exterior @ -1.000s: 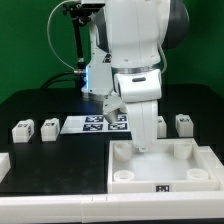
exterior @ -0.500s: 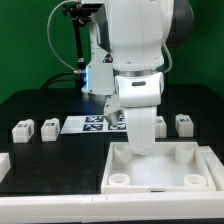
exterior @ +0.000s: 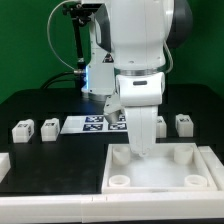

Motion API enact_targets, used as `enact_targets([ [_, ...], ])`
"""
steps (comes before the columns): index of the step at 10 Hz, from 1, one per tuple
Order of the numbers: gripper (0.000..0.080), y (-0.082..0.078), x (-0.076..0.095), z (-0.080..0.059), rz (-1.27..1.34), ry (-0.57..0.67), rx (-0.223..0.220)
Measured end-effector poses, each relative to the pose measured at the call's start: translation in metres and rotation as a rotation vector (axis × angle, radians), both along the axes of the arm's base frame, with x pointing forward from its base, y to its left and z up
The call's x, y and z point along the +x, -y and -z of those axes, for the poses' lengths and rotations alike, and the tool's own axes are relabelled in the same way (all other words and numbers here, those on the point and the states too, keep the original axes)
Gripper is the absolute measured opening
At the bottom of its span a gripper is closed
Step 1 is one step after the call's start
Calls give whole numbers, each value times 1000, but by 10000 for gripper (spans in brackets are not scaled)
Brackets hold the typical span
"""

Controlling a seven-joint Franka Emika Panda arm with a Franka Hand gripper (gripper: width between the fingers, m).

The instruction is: Assemble one leg

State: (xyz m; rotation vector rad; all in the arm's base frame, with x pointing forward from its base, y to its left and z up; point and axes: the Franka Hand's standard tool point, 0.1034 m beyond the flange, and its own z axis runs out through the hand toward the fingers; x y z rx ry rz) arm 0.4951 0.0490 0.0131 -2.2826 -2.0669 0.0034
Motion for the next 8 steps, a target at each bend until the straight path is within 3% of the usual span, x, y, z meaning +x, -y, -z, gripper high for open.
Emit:
enact_targets([
  [1,239,0,0,0,0,0,0],
  [3,605,0,0,0,0,0,0],
  [8,649,0,0,0,1,0,0],
])
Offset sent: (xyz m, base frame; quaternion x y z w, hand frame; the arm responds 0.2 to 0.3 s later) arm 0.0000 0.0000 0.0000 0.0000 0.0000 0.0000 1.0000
